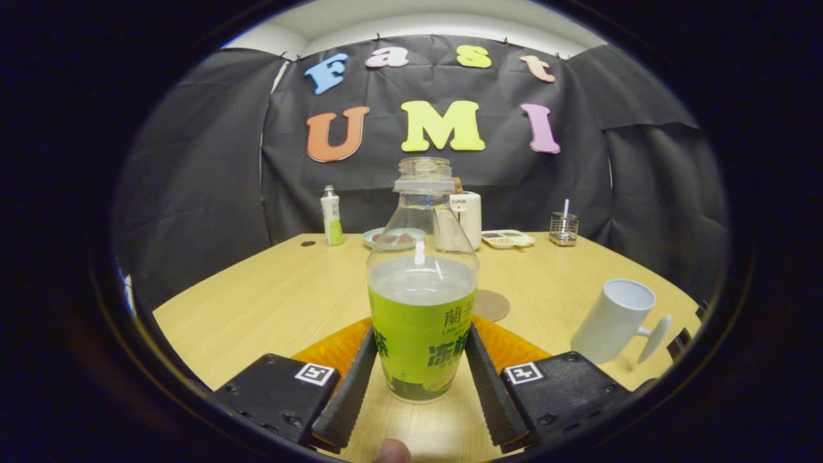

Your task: Take the bottle from table, then pour the juice into the cup, finally place the bottle on the coaster

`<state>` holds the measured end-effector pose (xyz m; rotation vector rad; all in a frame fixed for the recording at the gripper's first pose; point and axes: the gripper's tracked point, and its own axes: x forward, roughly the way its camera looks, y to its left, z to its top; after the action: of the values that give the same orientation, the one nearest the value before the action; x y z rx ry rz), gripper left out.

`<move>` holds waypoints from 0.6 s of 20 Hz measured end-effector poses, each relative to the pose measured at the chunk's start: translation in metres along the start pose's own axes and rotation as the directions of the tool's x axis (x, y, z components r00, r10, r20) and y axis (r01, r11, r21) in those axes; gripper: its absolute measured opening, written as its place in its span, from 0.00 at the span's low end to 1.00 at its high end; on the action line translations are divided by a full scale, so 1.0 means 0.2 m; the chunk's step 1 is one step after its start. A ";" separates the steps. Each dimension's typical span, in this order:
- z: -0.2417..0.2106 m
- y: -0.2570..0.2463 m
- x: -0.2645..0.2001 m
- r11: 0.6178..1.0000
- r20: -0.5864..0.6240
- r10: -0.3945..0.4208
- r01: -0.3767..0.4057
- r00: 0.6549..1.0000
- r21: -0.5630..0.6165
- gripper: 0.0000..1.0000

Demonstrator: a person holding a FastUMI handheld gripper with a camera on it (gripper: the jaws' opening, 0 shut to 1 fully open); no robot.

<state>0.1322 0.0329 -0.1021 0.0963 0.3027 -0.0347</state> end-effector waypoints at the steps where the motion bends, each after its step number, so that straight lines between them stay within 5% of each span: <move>1: 0.01 -0.01 -0.01 1.000 -0.003 0.003 -0.003 1.000 0.016 0.81; 5: 0.08 -0.03 -0.05 0.989 0.024 0.051 -0.054 0.998 0.135 0.80; 12: 0.19 -0.06 -0.09 0.916 0.033 0.110 -0.114 0.993 0.384 0.79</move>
<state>0.1260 0.0177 -0.0626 0.5054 0.2759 0.0198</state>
